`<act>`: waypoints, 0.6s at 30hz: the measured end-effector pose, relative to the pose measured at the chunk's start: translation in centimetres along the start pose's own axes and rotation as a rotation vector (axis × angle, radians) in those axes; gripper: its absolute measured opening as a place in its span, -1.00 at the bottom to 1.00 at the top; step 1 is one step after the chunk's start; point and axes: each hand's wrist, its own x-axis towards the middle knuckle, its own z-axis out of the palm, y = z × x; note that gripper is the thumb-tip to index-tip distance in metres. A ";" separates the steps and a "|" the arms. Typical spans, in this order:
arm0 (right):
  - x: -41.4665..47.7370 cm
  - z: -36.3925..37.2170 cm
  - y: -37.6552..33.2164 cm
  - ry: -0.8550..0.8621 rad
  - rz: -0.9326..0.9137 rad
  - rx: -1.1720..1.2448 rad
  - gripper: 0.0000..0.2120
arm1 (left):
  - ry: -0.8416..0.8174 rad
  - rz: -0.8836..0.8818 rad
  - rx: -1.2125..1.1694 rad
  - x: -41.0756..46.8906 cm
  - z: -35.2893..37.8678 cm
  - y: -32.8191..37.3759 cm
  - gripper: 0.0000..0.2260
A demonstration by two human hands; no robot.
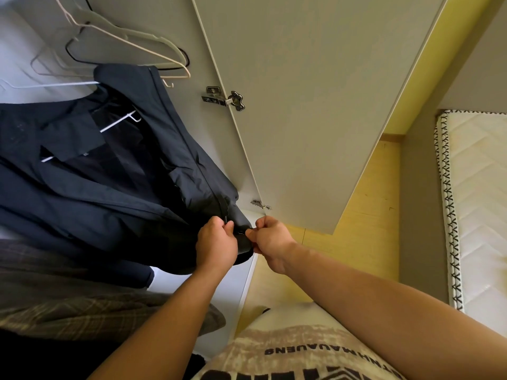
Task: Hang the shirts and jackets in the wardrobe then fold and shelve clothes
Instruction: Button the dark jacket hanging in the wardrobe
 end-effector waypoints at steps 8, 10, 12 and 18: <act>0.5 -0.6 0.7 0.007 0.078 -0.084 -0.75 | -0.286 -0.134 -0.165 1.1 0.4 -1.0 -0.75; 0.5 -1.0 1.2 -0.016 0.141 -0.036 -0.75 | -0.352 -0.150 -0.199 1.0 0.4 -1.6 -0.75; 0.6 -1.0 1.7 -0.019 0.182 -0.043 -0.78 | -0.366 -0.185 -0.208 1.1 0.3 -2.0 -0.74; 1.7 -1.6 4.6 0.028 0.226 -0.032 -0.95 | -0.485 -0.223 -0.170 1.0 2.3 -2.3 -0.80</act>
